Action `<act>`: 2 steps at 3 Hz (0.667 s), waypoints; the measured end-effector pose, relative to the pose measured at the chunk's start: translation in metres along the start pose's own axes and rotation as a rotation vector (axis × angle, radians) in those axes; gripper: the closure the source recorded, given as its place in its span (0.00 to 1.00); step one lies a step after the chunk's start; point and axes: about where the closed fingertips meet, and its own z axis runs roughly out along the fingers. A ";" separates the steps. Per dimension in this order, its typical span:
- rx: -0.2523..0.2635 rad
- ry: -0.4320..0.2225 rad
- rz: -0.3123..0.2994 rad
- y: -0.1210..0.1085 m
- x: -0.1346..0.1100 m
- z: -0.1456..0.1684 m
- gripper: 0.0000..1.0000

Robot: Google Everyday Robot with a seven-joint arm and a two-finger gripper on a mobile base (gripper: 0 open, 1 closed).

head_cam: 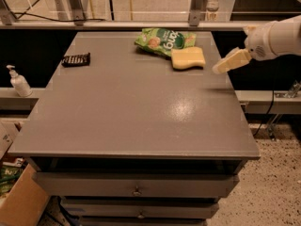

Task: Move sponge near green rice chip bag

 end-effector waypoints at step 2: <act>-0.010 -0.065 0.106 -0.007 0.035 -0.064 0.00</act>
Offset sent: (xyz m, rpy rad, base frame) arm -0.0803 -0.1077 0.0208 0.2053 0.0074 -0.1062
